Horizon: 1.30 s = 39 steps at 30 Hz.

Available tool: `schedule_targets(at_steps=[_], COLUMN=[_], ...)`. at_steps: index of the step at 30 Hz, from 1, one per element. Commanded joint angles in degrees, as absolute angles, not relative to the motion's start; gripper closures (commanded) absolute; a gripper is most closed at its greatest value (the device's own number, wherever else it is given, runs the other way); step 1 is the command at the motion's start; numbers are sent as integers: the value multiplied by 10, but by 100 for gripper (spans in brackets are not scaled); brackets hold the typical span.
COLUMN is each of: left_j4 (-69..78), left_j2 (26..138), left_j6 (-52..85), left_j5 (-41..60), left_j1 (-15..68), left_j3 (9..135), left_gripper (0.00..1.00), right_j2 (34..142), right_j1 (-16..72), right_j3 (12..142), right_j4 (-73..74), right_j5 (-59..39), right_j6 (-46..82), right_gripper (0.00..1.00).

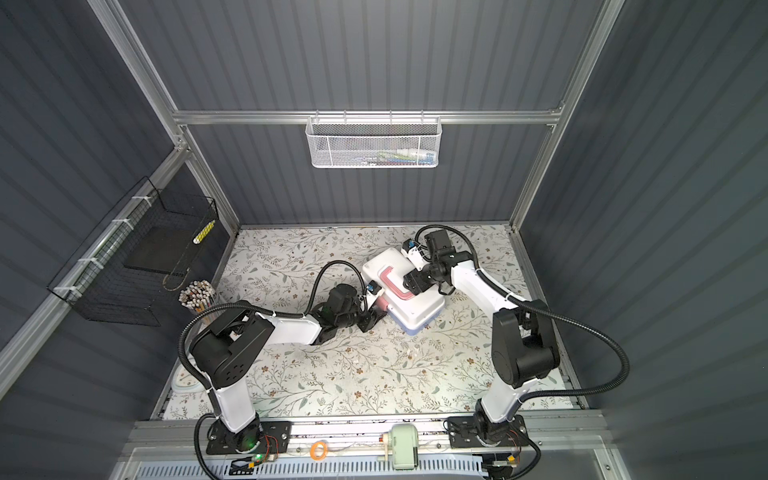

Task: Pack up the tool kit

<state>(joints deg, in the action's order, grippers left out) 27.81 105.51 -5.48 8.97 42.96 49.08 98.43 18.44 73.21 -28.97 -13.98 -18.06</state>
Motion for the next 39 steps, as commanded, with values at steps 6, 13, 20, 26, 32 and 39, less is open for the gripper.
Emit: schedule_targets(at_steps=[6, 13, 20, 26, 32, 39], left_j4=[277, 256, 225, 240, 290, 350], left_j2=[1007, 1035, 1046, 1064, 1085, 1091], left_j6=[-79, -80, -82, -77, -67, -67], left_j5=[97, 97, 90, 88, 92, 92], left_j1=[440, 445, 449, 450, 450, 450], left_j3=[552, 585, 607, 612, 604, 583], left_gripper=[73, 74, 75, 75, 76, 77], right_j2=[1073, 1066, 1067, 1068, 1072, 1080], right_j1=[214, 215, 216, 219, 220, 223], right_j3=[670, 656, 655, 649, 646, 649], right_j4=[-410, -400, -395, -392, -392, -397], right_j5=[-161, -165, -172, -178, -186, -209], right_j6=[-140, -137, -134, -134, -134, -135], right_gripper=[43, 44, 44, 47, 49, 52])
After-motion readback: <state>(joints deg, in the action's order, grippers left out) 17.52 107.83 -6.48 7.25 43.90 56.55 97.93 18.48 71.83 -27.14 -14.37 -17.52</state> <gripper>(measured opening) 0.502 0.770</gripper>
